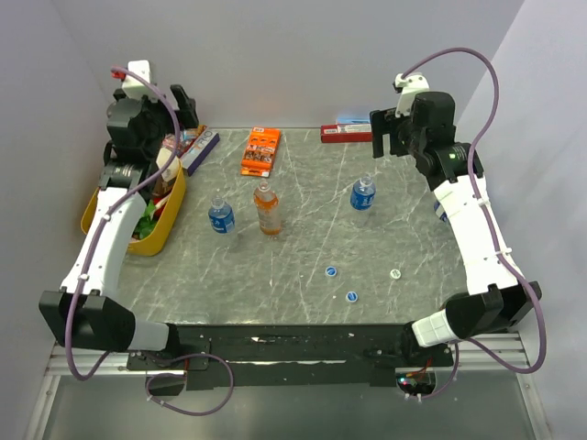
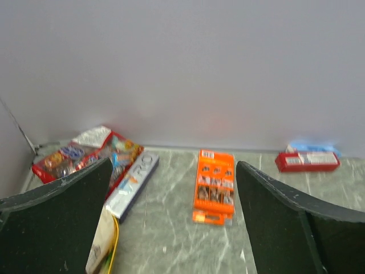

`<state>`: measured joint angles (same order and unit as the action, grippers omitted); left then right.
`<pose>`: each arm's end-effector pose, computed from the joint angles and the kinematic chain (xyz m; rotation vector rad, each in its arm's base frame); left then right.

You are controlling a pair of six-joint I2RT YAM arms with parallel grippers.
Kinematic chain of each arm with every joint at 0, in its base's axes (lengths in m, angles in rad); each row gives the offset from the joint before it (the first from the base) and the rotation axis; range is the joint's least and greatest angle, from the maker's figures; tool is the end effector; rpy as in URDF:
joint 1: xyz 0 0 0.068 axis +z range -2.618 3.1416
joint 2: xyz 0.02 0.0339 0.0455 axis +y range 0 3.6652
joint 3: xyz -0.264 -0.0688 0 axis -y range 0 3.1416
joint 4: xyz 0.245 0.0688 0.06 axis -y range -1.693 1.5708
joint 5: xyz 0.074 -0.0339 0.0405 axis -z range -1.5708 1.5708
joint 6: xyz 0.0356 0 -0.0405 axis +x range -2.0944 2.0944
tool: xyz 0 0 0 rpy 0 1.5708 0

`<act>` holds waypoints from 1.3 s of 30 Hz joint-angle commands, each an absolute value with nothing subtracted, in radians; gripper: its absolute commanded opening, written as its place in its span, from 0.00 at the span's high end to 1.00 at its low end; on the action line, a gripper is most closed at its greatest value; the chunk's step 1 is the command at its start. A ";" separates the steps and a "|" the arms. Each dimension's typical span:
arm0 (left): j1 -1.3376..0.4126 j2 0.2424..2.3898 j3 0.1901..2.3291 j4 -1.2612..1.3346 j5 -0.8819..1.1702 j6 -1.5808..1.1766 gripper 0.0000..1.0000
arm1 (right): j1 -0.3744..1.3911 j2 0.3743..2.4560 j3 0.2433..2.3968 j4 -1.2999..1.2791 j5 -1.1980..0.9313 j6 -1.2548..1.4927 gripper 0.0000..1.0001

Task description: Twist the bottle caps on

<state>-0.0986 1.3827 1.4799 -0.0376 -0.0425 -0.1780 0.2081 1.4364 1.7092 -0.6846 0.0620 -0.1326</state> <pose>0.3166 -0.0298 0.4629 -0.0942 1.5113 -0.1897 0.2987 0.0608 0.4551 -0.2963 1.9595 -0.0125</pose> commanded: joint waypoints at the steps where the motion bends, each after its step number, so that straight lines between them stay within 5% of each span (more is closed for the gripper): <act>1: -0.097 1.290 1.384 -0.087 0.034 -0.184 0.04 | 0.225 1.427 1.778 -0.681 -0.023 -0.135 0.00; 8: -0.097 1.169 1.284 -0.285 0.251 -0.197 0.04 | 0.290 1.492 1.901 -0.738 -0.466 -0.359 0.01; 10: -0.094 1.138 1.286 -0.366 0.328 -0.173 0.04 | 0.365 1.529 1.934 -0.755 -0.483 -0.386 0.01; 16: -0.081 1.019 1.192 -0.379 0.066 -0.252 0.04 | 0.561 1.650 2.003 -0.770 -0.550 -0.431 0.02; 22: -0.035 0.965 1.178 -0.387 0.064 -0.249 0.04 | 0.707 1.810 2.146 -0.782 -0.580 -0.429 0.04; 39: -0.025 0.876 1.147 -0.411 -0.063 -0.313 0.04 | 0.841 2.115 2.315 -0.629 -0.465 -0.261 0.09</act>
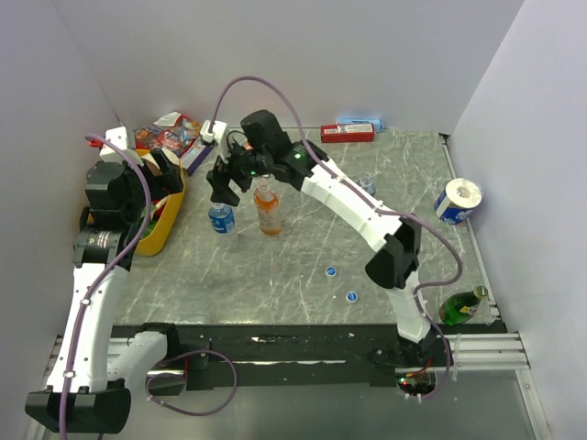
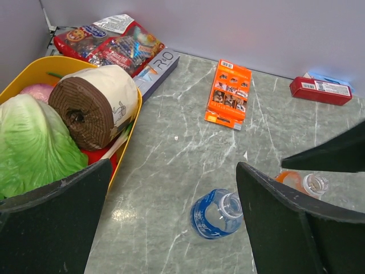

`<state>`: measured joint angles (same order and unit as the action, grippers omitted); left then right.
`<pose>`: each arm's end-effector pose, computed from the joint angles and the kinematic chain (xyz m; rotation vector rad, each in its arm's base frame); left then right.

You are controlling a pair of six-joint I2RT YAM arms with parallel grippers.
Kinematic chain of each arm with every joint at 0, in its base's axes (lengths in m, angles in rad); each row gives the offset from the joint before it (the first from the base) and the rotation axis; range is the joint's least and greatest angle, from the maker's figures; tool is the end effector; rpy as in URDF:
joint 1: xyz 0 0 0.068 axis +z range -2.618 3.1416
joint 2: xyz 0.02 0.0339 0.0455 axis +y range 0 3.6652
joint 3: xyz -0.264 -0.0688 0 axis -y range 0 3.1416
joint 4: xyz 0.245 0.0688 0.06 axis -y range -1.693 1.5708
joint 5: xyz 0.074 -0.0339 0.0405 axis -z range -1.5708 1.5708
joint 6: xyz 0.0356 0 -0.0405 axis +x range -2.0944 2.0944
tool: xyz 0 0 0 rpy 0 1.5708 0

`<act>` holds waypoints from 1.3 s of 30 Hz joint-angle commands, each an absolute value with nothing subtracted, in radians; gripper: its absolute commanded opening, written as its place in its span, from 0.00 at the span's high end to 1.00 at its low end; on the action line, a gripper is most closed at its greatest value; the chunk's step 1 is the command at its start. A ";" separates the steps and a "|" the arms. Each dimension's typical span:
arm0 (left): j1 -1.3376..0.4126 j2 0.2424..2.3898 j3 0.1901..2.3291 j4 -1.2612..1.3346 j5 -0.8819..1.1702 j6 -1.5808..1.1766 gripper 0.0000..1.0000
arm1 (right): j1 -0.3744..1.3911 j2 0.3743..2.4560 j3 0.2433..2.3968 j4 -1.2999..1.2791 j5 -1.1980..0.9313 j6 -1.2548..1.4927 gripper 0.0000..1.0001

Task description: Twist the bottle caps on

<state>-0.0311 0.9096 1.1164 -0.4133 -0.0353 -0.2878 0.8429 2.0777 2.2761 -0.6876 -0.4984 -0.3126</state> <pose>0.1925 -0.0047 0.4084 -0.2533 1.7634 -0.1987 0.2996 0.3618 0.4019 -1.4000 1.5663 0.8368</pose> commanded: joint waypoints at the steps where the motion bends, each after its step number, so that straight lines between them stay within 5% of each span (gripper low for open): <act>1: -0.025 0.874 1.147 -0.408 -0.061 -0.314 0.04 | 0.844 2.118 2.309 -0.617 -0.475 -0.255 0.09; 27: -0.034 0.884 1.120 -0.400 -0.063 -0.313 0.04 | 0.871 2.221 2.217 -0.532 -0.385 -0.262 0.17; 32: -0.049 0.891 1.112 -0.387 -0.067 -0.290 0.04 | 0.877 2.230 2.212 -0.522 -0.385 -0.258 0.28; 39: -0.049 0.877 1.062 -0.354 0.012 -0.250 0.04 | 0.870 2.220 2.246 -0.564 -0.434 -0.264 0.70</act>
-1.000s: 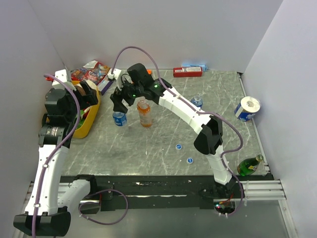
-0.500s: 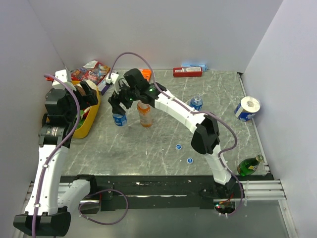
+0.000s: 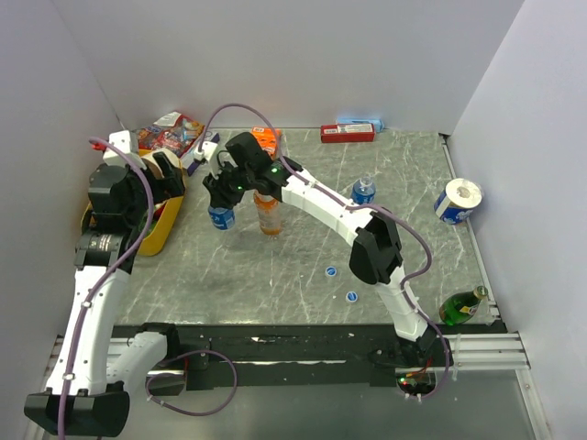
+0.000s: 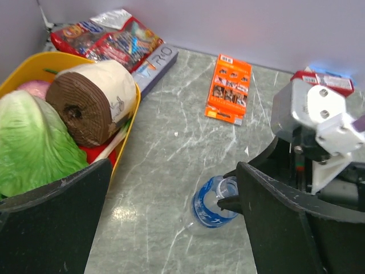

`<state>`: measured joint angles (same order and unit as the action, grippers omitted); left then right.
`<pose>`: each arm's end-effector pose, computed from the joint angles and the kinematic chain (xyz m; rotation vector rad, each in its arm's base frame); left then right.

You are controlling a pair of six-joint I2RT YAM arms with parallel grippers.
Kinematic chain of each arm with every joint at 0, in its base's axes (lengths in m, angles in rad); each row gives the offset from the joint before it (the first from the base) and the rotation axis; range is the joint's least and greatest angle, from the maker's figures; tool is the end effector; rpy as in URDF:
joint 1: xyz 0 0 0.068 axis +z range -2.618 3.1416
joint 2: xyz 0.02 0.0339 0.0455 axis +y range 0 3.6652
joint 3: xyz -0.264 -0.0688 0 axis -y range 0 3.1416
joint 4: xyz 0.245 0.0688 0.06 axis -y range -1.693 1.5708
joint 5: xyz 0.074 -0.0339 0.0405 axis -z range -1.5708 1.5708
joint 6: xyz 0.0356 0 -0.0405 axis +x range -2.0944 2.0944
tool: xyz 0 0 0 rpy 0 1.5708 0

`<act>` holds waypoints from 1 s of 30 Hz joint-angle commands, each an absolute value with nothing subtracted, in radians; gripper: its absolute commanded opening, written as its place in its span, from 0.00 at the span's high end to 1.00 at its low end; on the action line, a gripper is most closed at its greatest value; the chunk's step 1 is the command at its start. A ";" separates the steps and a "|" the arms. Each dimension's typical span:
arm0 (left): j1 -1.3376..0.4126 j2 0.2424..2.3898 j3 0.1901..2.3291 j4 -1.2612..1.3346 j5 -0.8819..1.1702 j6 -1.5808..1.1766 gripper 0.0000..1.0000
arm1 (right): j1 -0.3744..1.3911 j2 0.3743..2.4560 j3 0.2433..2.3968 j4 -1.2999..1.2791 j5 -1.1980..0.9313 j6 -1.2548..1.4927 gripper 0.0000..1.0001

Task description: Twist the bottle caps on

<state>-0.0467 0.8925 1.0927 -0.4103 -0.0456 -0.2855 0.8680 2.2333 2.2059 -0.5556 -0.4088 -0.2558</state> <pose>0.1895 -0.0072 0.4037 -0.2453 1.7681 -0.1986 0.3240 0.4044 0.3162 -1.3753 1.7250 0.7891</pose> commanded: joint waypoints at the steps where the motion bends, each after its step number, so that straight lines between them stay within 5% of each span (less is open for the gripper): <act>1: -0.046 0.873 1.048 -0.353 0.058 -0.235 0.04 | 0.870 2.217 2.272 -0.574 -0.443 -0.265 0.74; 9: -0.031 0.746 1.045 -0.362 0.429 -0.054 0.04 | 0.825 2.010 2.266 -0.629 -0.653 -0.262 1.00; 19: -0.048 0.755 1.010 -0.323 0.937 0.015 0.04 | 0.706 1.767 2.211 -0.750 -0.752 -0.271 1.00; 24: -0.072 0.845 0.925 -0.073 1.057 0.012 0.04 | 0.644 1.643 2.148 -0.808 -0.768 -0.344 1.00; 30: -0.164 1.034 1.021 -0.061 1.100 0.128 0.04 | 0.621 1.603 2.141 -0.818 -0.799 -0.347 1.00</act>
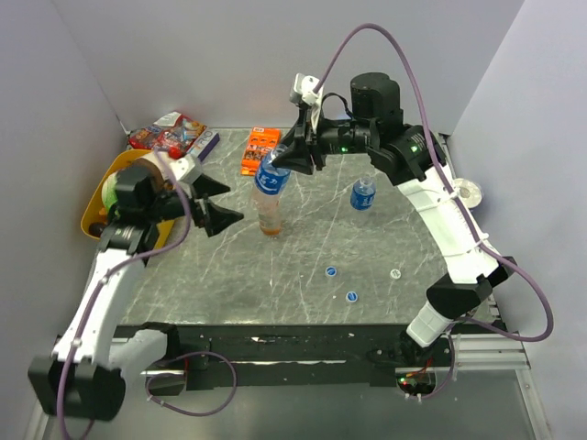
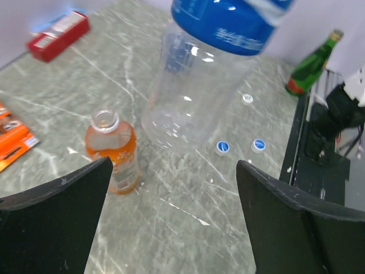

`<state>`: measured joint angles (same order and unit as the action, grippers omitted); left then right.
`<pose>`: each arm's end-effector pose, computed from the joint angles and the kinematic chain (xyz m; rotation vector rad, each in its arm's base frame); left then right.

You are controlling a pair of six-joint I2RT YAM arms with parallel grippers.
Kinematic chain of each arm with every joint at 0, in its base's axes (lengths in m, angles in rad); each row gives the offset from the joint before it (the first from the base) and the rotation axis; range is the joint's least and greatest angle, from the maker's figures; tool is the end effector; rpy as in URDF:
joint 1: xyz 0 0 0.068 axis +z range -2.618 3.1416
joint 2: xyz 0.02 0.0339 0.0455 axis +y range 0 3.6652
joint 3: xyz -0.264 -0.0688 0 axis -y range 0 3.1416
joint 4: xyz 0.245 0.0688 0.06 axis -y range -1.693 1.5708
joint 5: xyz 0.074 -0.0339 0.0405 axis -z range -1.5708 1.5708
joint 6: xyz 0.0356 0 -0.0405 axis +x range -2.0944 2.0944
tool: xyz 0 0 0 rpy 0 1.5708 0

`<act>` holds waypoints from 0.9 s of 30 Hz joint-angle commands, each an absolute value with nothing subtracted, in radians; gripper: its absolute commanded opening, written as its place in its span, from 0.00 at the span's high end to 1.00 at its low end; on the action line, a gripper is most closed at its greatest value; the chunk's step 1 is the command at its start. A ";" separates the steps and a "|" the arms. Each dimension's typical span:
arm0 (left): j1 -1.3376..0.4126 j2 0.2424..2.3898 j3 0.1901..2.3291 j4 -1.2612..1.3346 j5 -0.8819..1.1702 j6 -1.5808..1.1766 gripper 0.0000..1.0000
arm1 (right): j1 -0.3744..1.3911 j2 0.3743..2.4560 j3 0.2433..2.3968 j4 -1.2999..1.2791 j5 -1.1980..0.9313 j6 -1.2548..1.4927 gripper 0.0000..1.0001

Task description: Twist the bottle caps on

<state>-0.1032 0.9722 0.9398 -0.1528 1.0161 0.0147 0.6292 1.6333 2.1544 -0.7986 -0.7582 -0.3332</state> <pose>0.2050 -0.0517 0.3666 0.8311 1.5512 -0.9472 0.2404 0.2052 0.5236 -1.3022 1.3340 0.9022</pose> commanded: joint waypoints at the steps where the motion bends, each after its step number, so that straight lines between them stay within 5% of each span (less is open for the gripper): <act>1: -0.202 1.046 1.031 -0.057 1.092 0.149 0.04 | 0.621 1.605 2.146 -0.810 -0.807 -0.338 1.00; 19: -0.383 1.177 1.023 0.149 1.011 0.107 0.01 | 0.629 1.641 2.209 -0.769 -0.882 -0.244 1.00; 27: -0.385 1.175 1.031 0.123 1.011 0.124 0.23 | 0.637 1.637 2.184 -0.776 -0.848 -0.259 1.00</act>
